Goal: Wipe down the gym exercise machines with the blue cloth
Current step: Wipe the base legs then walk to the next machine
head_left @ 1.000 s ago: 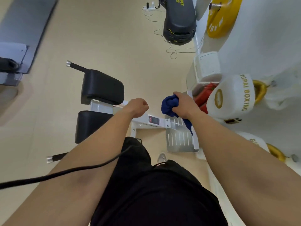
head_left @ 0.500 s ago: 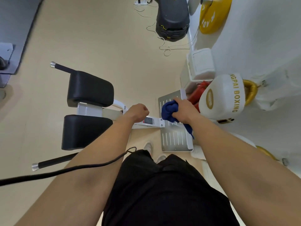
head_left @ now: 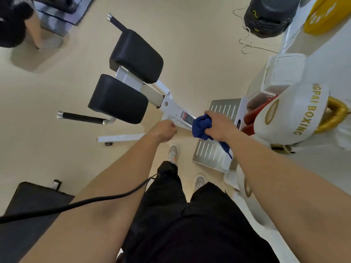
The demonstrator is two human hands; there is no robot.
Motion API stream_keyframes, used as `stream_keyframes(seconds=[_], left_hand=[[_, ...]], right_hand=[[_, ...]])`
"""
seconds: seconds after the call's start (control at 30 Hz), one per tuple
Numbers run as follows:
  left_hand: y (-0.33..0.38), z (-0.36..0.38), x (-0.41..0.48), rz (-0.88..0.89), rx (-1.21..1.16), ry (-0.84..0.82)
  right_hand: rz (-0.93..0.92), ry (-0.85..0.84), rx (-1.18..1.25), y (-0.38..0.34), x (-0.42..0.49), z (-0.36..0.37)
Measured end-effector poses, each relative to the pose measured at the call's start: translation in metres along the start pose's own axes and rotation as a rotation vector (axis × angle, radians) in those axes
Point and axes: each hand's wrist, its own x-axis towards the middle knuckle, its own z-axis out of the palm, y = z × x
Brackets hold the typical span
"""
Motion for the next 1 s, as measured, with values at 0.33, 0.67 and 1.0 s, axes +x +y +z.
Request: stream_keyframes(seconds=[0.33,0.67,1.0], left_hand=[[-0.073,0.099,-0.028,-0.103,-0.199,0.005],[-0.139,0.178,0.060,-0.116,-0.505,0.194],[-0.179,0.279,0.241,-0.121,-0.827,0.241]], right_hand=[[-0.048,-0.116,-0.142,0.032,-0.016,0.069],[-0.066,-0.201,-0.058,0.045,0.077,0.169],[-0.178,-0.141,-0.010,0.144,0.229,0.288]])
